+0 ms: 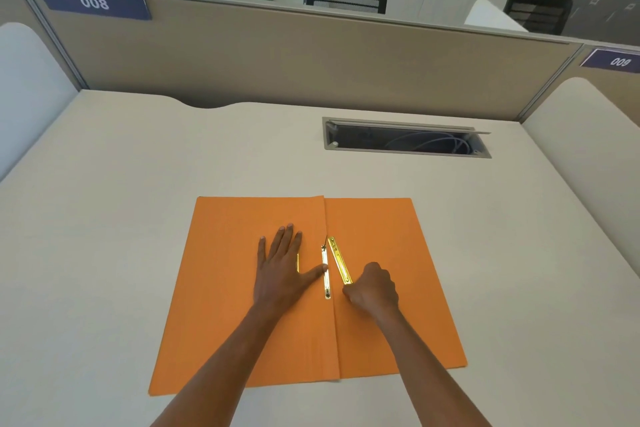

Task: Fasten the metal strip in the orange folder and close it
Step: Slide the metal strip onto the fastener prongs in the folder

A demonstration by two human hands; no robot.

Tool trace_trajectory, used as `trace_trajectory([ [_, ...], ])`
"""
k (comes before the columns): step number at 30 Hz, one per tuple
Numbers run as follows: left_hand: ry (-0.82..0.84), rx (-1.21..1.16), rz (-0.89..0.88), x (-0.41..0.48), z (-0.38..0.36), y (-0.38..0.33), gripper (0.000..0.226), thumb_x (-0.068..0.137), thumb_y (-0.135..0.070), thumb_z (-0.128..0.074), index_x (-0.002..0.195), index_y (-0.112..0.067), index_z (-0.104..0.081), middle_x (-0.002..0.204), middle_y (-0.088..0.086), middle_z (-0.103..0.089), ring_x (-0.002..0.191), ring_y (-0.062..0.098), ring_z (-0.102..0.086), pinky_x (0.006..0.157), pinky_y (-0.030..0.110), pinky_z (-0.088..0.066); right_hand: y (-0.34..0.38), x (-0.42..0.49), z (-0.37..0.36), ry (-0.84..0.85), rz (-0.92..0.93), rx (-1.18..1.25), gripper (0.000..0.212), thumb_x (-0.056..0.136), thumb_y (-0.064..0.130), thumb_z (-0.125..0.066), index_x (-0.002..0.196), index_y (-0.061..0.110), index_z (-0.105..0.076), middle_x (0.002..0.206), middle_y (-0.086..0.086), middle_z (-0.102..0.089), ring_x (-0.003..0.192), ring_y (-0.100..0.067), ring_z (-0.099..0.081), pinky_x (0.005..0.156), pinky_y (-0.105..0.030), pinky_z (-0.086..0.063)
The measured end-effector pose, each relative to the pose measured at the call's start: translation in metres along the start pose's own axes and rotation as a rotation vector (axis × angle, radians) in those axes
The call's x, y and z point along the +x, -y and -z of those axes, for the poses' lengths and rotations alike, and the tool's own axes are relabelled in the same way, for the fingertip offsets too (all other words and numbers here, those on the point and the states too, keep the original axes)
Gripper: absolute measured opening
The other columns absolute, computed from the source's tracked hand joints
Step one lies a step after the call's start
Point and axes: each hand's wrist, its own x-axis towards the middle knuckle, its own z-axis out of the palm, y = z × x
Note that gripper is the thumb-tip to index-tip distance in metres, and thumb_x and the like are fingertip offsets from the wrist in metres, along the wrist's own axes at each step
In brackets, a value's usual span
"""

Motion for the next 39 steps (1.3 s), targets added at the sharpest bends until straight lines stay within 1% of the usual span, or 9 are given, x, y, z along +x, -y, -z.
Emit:
trace_trajectory([
  [2, -0.003, -0.002, 0.000, -0.001, -0.001, 0.000, 0.100, 0.074, -0.088, -0.026, 0.150, -0.023, -0.024, 0.162, -0.005, -0.014, 0.149, 0.009, -0.001, 0.121, 0.044, 0.006, -0.004, 0.004, 0.003, 0.027, 0.008, 0.104, 0.019, 0.077, 0.011, -0.063, 0.072, 0.015, -0.045, 0.086, -0.009, -0.054, 0.075, -0.029, -0.054, 0.054, -0.025, -0.035],
  [4, -0.014, 0.002, -0.009, 0.000, -0.001, 0.000, 0.099, 0.075, -0.087, -0.027, 0.149, -0.022, -0.026, 0.161, -0.004, -0.016, 0.149, 0.009, -0.001, 0.121, 0.045, 0.007, -0.010, 0.005, 0.006, 0.036, 0.052, 0.221, 0.022, 0.074, 0.004, -0.062, 0.061, 0.014, -0.047, 0.069, -0.006, -0.054, 0.060, -0.024, -0.049, 0.051, -0.024, -0.035],
  [7, -0.032, 0.025, -0.038, 0.000, 0.000, -0.002, 0.094, 0.078, -0.083, -0.030, 0.149, -0.021, -0.028, 0.161, -0.001, -0.018, 0.149, 0.011, -0.001, 0.120, 0.046, 0.008, -0.015, 0.000, 0.012, 0.051, 0.100, 0.501, 0.012, 0.076, 0.000, -0.071, 0.076, 0.007, -0.061, 0.061, -0.008, -0.062, 0.047, -0.019, -0.056, 0.047, -0.027, -0.043],
  [10, -0.072, 0.068, -0.095, -0.002, 0.001, -0.002, 0.087, 0.083, -0.076, -0.036, 0.150, -0.021, -0.027, 0.162, 0.001, -0.015, 0.149, 0.015, -0.001, 0.121, 0.048, 0.004, -0.018, -0.005, 0.014, 0.138, 0.189, 0.718, 0.021, 0.080, 0.000, -0.074, 0.096, 0.006, -0.063, 0.065, -0.011, -0.063, 0.045, -0.016, -0.056, 0.042, -0.027, -0.045],
  [15, -0.074, 0.068, -0.164, -0.001, -0.001, -0.002, 0.077, 0.089, -0.069, -0.037, 0.151, -0.029, -0.017, 0.162, -0.003, -0.006, 0.150, 0.014, 0.003, 0.121, 0.047, 0.002, -0.018, -0.008, 0.010, 0.221, 0.273, 0.926, 0.007, 0.083, 0.005, -0.074, 0.090, 0.005, -0.070, 0.070, -0.010, -0.060, 0.048, -0.016, -0.054, 0.044, -0.027, -0.046],
  [23, -0.015, -0.022, -0.221, 0.003, -0.006, 0.001, 0.061, 0.092, -0.064, -0.032, 0.146, -0.035, -0.031, 0.161, -0.009, -0.013, 0.148, 0.007, 0.001, 0.122, 0.043, -0.006, -0.014, -0.014, 0.007, 0.260, 0.355, 0.906, 0.007, 0.088, 0.007, -0.069, 0.088, 0.000, -0.071, 0.058, 0.001, -0.062, 0.045, -0.013, -0.048, 0.044, -0.026, -0.044],
  [27, 0.003, -0.001, -0.229, 0.003, -0.003, 0.001, 0.061, 0.092, -0.063, -0.025, 0.146, -0.036, -0.031, 0.161, -0.007, -0.014, 0.149, 0.009, 0.000, 0.122, 0.044, -0.006, -0.014, -0.014, 0.004, 0.255, 0.344, 0.850, 0.008, 0.088, 0.005, -0.068, 0.087, -0.002, -0.071, 0.061, -0.005, -0.057, 0.044, -0.013, -0.047, 0.044, -0.025, -0.042],
  [32, 0.028, 0.007, -0.231, 0.002, -0.001, -0.001, 0.058, 0.093, -0.061, -0.028, 0.146, -0.038, -0.030, 0.162, -0.007, -0.011, 0.149, 0.011, 0.001, 0.122, 0.045, -0.006, -0.013, -0.010, 0.002, 0.249, 0.332, 0.821, 0.007, 0.088, 0.006, -0.068, 0.087, -0.001, -0.071, 0.064, -0.007, -0.057, 0.045, -0.013, -0.047, 0.044, -0.025, -0.042],
  [39, 0.029, 0.006, -0.235, 0.000, 0.002, -0.002, 0.054, 0.095, -0.056, -0.033, 0.145, -0.037, -0.035, 0.161, -0.004, -0.014, 0.149, 0.013, -0.004, 0.121, 0.046, -0.009, -0.013, -0.004, 0.000, 0.257, 0.317, 0.812, 0.007, 0.088, 0.007, -0.068, 0.086, 0.001, -0.071, 0.050, -0.001, -0.055, 0.043, -0.013, -0.047, 0.044, -0.025, -0.043],
])
